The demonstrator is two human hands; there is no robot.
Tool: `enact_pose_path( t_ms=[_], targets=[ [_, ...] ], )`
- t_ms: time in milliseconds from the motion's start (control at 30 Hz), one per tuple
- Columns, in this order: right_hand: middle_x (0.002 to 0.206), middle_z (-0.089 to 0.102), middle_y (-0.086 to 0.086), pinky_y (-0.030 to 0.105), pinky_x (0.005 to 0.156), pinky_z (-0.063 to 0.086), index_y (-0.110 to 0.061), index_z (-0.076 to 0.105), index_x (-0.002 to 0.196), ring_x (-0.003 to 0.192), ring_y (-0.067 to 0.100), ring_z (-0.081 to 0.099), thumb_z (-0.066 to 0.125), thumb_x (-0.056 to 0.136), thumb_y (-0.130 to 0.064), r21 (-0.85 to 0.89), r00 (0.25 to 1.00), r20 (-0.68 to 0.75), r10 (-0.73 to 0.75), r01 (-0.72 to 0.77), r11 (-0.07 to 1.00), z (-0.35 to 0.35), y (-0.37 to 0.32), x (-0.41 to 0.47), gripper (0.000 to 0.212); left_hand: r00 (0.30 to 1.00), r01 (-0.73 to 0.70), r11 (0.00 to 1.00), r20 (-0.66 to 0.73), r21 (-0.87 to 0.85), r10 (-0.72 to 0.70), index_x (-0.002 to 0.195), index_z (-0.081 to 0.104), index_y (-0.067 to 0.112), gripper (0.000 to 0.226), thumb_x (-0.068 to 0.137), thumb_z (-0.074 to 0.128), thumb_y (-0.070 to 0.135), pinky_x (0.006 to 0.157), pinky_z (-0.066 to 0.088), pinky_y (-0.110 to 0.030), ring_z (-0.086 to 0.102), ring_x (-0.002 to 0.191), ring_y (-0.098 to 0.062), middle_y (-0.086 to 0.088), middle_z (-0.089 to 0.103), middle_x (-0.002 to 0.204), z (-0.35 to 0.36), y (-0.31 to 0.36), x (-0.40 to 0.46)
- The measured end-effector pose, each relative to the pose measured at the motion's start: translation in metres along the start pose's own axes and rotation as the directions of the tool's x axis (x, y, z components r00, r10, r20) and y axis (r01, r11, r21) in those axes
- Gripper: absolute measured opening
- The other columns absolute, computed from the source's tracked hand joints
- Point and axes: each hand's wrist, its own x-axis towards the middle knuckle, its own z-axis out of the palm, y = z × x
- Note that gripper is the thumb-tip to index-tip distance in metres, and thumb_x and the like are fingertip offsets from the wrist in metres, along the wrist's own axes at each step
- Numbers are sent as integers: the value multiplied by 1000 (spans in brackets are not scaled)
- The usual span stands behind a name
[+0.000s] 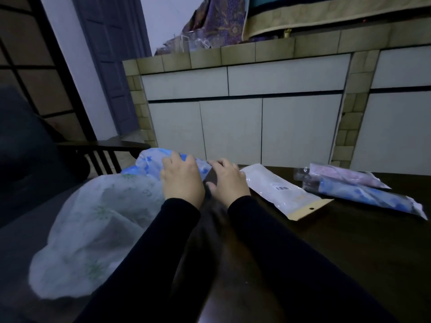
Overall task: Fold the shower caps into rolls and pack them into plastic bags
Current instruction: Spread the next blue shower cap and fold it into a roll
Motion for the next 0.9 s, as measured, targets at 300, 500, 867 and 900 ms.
enact_pose_path(
  t_ms=[300,500,867,900],
  targets=[
    [127,60,4,40,99,41,-20,51,136,117,27,53,53,93,-20,172,998,-55,24,-15,985,23,4,20,43,999,29,999,36,-12,-29,114,49,8,26,90,39,2,86,34,-33,42,109,-31,-15,48,117,26,-13,7],
    [118,53,4,32,97,44,-14,58,128,111,21,51,65,86,-19,290,988,-154,3,43,956,22,13,16,43,996,-38,987,-90,-156,25,105,59,4,21,88,45,2,80,35,-35,43,102,-33,-16,53,110,21,-7,6],
    [73,61,-7,20,58,44,-19,58,84,68,6,57,50,98,-33,585,826,-544,148,246,773,-78,18,-18,21,817,-275,893,-576,-357,22,120,60,16,37,92,58,39,91,34,-34,48,111,-27,-7,59,117,-33,21,5],
    [68,58,-8,18,56,42,-22,55,79,63,4,54,50,98,-31,595,812,-559,168,252,763,-87,22,-22,22,853,-242,883,-522,-401,-3,122,59,20,40,91,56,45,90,33,-34,47,112,-25,-3,60,118,-37,27,0]
  ],
)
